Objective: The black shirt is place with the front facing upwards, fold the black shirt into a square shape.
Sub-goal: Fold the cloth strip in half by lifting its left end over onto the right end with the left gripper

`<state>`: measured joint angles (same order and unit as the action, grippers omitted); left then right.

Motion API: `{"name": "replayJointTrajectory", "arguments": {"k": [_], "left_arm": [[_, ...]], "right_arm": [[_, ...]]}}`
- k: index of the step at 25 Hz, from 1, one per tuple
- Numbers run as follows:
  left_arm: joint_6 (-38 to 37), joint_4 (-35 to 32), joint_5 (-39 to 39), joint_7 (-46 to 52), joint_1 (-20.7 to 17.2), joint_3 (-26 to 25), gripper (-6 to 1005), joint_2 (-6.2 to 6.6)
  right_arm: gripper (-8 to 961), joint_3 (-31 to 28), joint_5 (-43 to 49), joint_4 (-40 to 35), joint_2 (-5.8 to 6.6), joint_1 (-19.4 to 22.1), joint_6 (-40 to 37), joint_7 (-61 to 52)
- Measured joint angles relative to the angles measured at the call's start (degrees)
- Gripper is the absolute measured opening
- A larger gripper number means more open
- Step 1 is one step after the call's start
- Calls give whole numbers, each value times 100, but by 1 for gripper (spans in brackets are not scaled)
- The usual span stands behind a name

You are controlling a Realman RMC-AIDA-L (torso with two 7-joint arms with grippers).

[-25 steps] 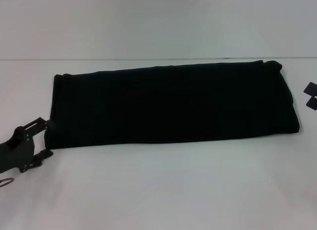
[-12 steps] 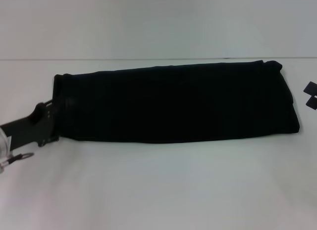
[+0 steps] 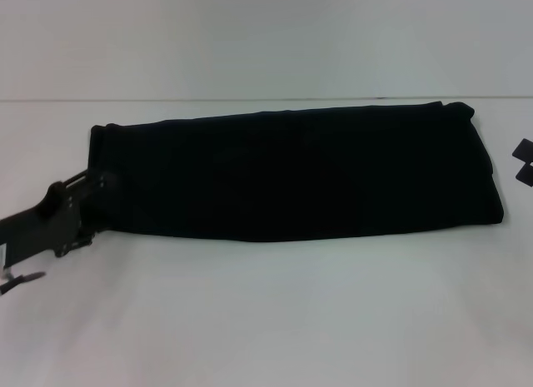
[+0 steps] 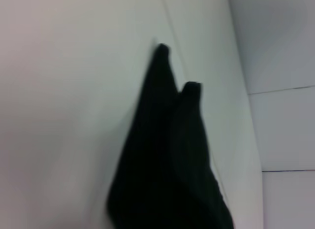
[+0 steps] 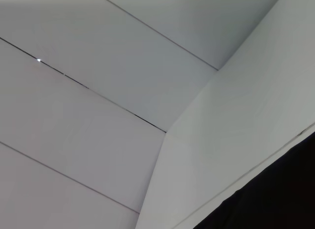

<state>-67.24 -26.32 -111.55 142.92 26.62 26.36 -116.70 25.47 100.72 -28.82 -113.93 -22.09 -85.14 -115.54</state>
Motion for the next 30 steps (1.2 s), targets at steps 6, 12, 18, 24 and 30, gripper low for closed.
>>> {"name": "replayJointTrajectory", "arguments": {"k": [6, 12, 18, 24, 30], "left_arm": [[-26, 4, -133, 229, -157, 60, 899, -2], [350, 59, -409, 359, 80, 71, 899, 0], [231, 52, -522, 393, 214, 71, 898, 6], [-210, -353, -530, 524, 4, 43, 898, 29], [-240, -388, -547, 638, -228, 55, 898, 88]], "right_arm": [[804, -7, 0, 0, 3, -14, -3, -1], [804, -8, 6, 0, -7, -23, 3, 4], [804, -14, 4, 0, -4, 10, -7, 3], [804, -32, -2, 4, -16, 18, -18, 0], [804, -34, -7, 8, -19, 20, -17, -5]]}}
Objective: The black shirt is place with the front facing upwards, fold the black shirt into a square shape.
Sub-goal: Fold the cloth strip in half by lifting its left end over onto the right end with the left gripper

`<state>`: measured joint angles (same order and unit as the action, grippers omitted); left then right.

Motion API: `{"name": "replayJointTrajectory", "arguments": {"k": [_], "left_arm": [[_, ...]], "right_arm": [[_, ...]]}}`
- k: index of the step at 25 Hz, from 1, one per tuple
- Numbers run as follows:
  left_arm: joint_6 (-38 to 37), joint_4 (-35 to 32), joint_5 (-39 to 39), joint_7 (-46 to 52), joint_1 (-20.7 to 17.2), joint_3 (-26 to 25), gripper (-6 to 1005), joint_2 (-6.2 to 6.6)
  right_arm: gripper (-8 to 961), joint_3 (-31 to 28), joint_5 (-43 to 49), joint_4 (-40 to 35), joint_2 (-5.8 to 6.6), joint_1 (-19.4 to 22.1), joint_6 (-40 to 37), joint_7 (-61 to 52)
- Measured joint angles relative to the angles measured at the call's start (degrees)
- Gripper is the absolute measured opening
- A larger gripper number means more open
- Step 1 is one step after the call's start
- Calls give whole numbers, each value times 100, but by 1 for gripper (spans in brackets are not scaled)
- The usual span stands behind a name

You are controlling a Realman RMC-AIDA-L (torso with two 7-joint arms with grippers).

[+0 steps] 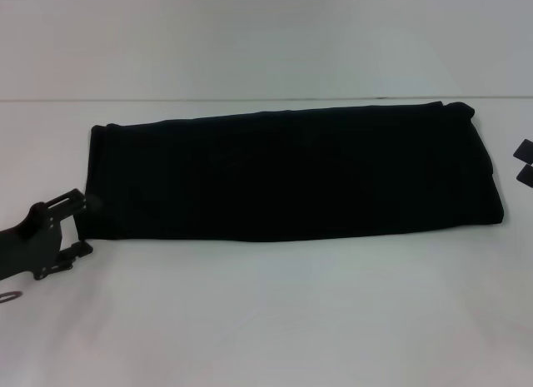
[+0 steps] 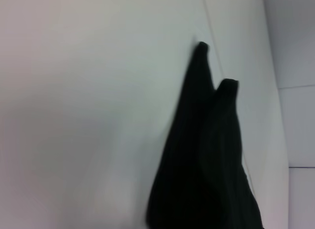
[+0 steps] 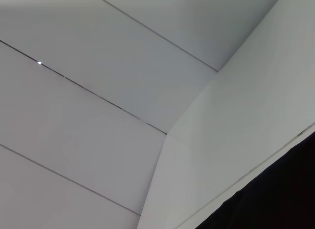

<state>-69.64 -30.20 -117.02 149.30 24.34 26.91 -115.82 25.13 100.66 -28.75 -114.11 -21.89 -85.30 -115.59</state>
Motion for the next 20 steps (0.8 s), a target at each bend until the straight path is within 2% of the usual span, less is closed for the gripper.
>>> {"name": "replayJointTrajectory", "arguments": {"k": [7, 20], "left_arm": [[241, 51, -6, 89, 0, -21, 898, 4], [896, 486, -141, 38, 562, 113, 898, 56]], "right_arm": [[804, 0, -3, 1, 4, -43, 21, -6], [804, -80, 5, 1, 31, -10, 23, -7]]}}
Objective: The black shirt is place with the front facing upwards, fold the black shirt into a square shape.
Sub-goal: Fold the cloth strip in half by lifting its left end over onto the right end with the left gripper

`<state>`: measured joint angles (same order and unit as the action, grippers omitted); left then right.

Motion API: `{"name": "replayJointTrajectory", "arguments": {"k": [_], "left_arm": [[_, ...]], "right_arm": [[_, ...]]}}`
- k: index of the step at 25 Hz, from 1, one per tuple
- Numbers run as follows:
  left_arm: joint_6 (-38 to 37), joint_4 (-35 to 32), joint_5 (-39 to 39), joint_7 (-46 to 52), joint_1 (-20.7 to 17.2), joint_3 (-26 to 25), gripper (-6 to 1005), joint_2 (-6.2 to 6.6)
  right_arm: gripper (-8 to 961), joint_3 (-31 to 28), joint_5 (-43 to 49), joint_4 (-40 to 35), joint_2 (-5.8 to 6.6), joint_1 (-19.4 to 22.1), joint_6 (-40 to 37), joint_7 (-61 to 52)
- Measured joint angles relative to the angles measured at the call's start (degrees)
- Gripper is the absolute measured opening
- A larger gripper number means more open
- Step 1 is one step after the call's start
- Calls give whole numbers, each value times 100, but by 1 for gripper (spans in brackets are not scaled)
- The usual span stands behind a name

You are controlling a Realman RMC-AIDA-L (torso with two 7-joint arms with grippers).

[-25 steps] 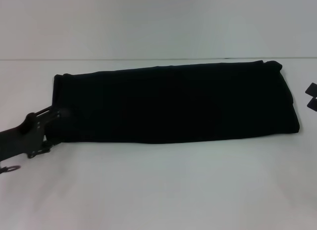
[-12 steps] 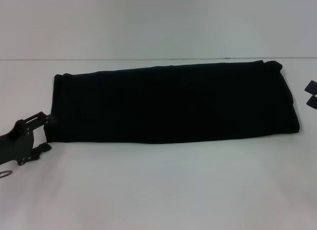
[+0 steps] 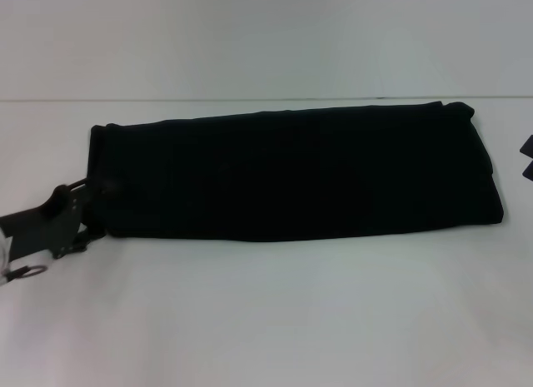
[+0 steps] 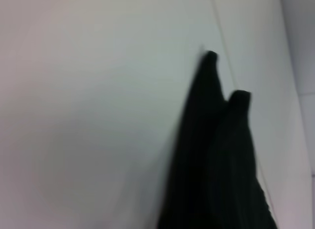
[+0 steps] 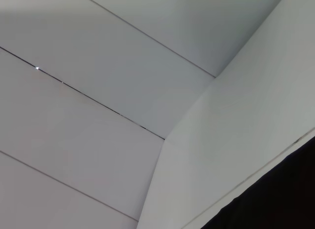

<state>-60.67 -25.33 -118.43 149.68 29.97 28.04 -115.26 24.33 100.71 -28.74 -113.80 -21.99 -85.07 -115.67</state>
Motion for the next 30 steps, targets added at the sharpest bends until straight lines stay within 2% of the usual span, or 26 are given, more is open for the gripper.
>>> {"name": "replayJointTrajectory", "arguments": {"k": [5, 9, 14, 18, 30], "left_arm": [[-174, -12, 116, -392, 272, -54, 899, -41], [-495, -71, 322, -600, 223, -63, 900, -36], [-386, 1, 290, -479, -26, -33, 892, -34], [-367, 28, 264, -456, -75, 27, 877, -36], [353, 38, 133, -350, 210, 428, 831, -41]], "right_arm": [[803, -16, 2, 0, -1, 2, -7, 0], [803, -50, 2, 0, -2, 20, -41, 1], [803, -54, 2, 6, -8, 54, -45, 4], [803, -53, 2, 9, -10, 52, -41, 3], [803, -52, 2, 9, -20, 52, -56, 1]]}}
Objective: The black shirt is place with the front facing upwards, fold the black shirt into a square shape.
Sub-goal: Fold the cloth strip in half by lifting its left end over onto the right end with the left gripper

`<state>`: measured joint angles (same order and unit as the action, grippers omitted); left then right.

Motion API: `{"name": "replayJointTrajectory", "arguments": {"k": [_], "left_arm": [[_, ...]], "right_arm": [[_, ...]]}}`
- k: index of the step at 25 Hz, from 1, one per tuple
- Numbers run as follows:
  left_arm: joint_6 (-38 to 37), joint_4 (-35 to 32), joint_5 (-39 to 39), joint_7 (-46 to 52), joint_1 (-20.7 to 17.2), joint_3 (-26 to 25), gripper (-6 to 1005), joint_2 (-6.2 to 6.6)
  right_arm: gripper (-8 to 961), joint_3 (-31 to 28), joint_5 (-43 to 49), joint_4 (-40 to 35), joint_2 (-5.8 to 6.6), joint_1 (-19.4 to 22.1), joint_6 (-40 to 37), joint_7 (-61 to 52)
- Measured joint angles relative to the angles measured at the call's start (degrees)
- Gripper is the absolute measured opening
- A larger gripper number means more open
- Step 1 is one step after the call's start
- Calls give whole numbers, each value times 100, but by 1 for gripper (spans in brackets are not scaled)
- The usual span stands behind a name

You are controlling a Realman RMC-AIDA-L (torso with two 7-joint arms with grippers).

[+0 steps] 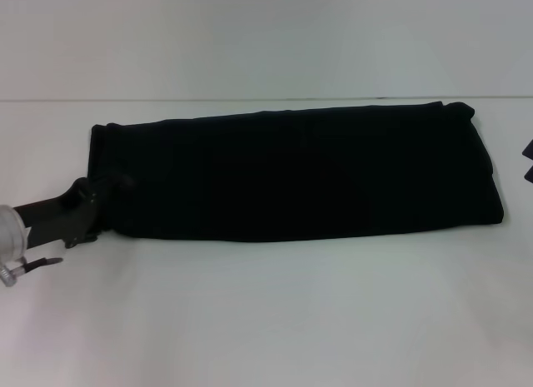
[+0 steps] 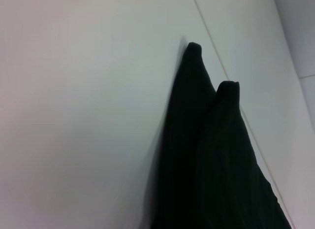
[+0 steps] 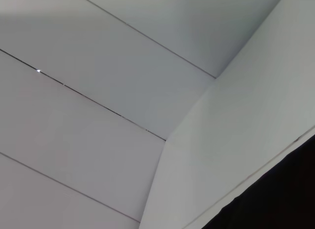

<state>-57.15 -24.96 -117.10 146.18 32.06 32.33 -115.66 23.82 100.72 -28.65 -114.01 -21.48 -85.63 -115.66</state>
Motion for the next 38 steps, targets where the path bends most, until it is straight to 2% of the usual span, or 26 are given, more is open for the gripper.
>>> {"name": "replayJointTrajectory", "arguments": {"k": [7, 14, 25, 31, 38], "left_arm": [[-93, -80, 23, -86, 79, -4, 804, -92], [-100, -109, 4, -82, 42, 2, 777, -110], [9, -128, 37, -268, 33, -34, 287, -123], [192, -196, 305, -751, -100, -59, 117, -99], [245, -656, 343, -750, -631, -202, 118, -147]], "right_arm": [[803, 0, -1, 7, 17, 19, -18, 14], [803, -8, -1, 41, 28, 21, -33, 36], [802, -18, -1, 48, 28, 21, -16, 39], [802, -36, -1, 53, 31, 21, 7, 40], [802, -90, -6, 53, 35, 30, 58, 39]]}}
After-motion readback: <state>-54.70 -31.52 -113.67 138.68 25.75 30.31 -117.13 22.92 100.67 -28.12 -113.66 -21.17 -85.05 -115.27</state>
